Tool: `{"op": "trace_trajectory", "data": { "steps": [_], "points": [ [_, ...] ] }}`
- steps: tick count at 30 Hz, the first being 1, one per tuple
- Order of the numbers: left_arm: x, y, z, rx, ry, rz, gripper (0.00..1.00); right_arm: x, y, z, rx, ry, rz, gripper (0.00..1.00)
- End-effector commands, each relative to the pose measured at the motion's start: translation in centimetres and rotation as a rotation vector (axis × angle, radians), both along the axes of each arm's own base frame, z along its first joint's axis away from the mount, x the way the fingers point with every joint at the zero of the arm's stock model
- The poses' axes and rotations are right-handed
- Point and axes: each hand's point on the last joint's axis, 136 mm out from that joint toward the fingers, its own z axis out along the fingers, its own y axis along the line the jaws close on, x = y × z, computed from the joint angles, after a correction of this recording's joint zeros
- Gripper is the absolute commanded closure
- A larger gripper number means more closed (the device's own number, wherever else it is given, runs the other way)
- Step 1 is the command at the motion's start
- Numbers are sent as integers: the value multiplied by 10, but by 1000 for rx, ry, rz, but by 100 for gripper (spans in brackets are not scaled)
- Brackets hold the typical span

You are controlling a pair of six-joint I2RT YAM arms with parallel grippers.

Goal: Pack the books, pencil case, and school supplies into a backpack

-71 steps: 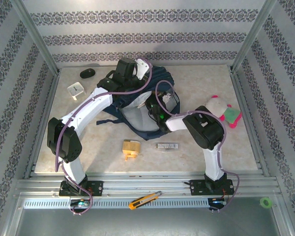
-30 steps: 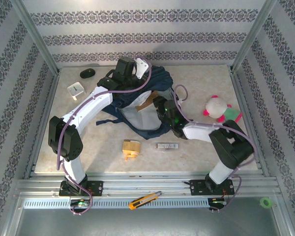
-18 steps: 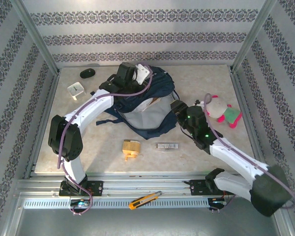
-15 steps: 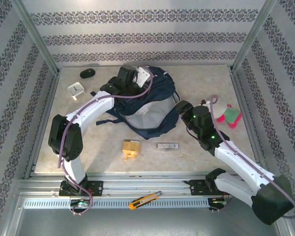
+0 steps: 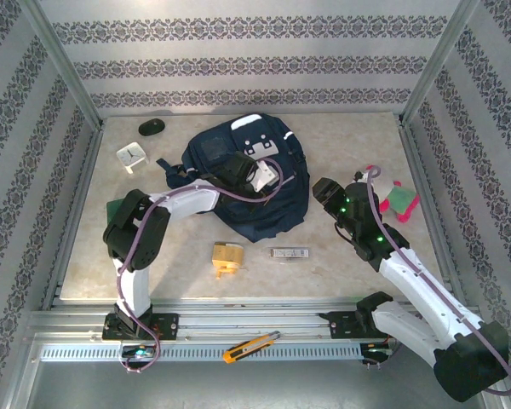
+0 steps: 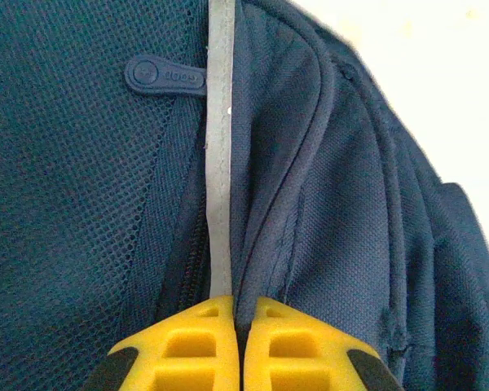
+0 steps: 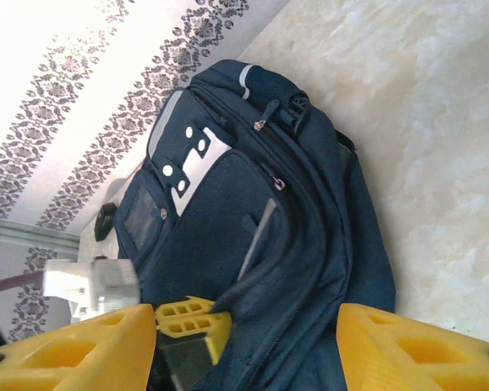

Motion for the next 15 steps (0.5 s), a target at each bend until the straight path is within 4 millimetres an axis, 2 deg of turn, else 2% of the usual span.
{"op": "trace_trajectory", "data": {
  "steps": [1,3,5,9,10,12,15],
  "points": [
    [-7,1,-20,35,11,-21,98,5,2,11,-18,-43,30,40],
    [-3,1,-14,32,-2,-6,93,5,4,12,-24,-51,46,39],
    [1,1,-2,21,-23,15,80,7,5,14,-50,-62,65,39],
    [14,10,44,-30,-40,99,49,11,12,21,-181,-96,150,38],
    [17,13,58,-55,-41,124,45,11,16,25,-220,-114,187,38],
    [22,24,86,-123,-21,178,36,12,29,33,-317,-162,305,36],
    [29,53,119,-227,16,286,31,8,57,41,-488,-248,523,34]
  ]
}}
